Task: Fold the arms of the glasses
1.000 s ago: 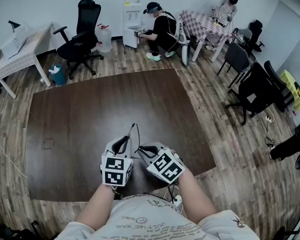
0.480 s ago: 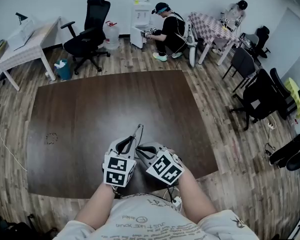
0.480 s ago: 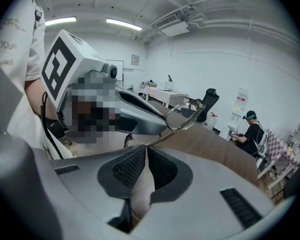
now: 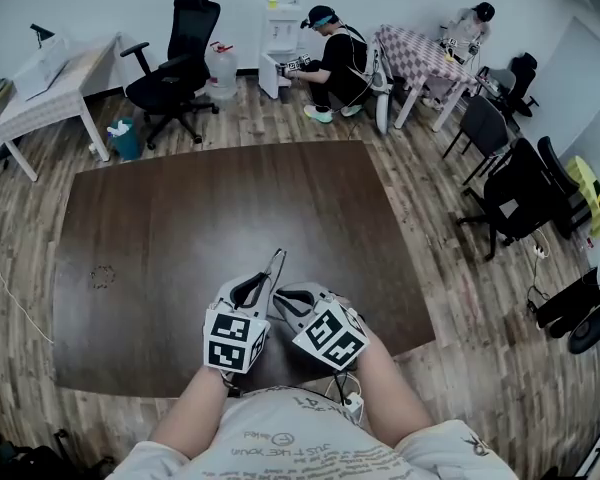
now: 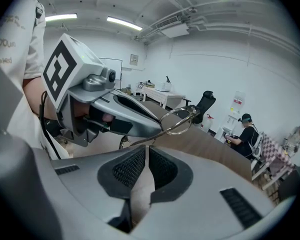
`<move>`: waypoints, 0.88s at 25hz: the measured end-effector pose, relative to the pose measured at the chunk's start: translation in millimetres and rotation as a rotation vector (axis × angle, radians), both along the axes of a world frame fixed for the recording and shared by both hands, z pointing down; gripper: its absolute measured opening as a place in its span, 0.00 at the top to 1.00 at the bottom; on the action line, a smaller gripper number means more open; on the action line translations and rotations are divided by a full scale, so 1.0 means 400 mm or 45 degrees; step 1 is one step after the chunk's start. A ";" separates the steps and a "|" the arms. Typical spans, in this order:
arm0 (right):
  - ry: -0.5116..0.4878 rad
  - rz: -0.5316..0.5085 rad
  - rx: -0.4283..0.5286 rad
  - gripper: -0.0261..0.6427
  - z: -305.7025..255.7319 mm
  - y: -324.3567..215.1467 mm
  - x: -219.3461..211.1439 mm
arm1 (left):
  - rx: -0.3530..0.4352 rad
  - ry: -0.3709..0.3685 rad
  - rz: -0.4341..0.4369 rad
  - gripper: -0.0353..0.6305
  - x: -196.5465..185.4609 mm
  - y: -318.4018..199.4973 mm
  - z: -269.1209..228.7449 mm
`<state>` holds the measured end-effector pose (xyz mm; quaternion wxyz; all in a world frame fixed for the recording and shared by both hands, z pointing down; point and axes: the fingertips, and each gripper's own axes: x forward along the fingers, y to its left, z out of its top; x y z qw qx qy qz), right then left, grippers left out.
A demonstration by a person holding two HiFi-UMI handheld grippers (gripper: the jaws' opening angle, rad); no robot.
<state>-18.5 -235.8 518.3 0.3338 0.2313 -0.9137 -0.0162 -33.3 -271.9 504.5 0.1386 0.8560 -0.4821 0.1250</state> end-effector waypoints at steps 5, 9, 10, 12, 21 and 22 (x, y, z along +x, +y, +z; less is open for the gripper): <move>-0.085 0.112 -0.002 0.91 -0.031 -0.013 0.036 | -0.010 -0.005 -0.077 0.89 -0.036 -0.008 -0.002; -0.166 0.193 -0.002 0.91 -0.056 -0.021 0.088 | -0.025 0.011 -0.156 0.89 -0.072 -0.013 0.000; -0.189 0.215 -0.006 0.91 -0.059 -0.022 0.107 | -0.028 0.015 -0.173 0.89 -0.080 -0.013 0.001; -0.255 0.268 -0.033 0.91 -0.065 -0.021 0.144 | -0.035 0.024 -0.210 0.89 -0.095 -0.016 0.004; -0.455 0.349 -0.308 0.90 0.012 0.071 0.199 | -0.031 0.048 -0.282 0.89 -0.099 -0.023 -0.005; -0.463 0.346 -0.336 0.90 0.026 0.084 0.198 | -0.032 0.053 -0.275 0.89 -0.091 -0.022 -0.006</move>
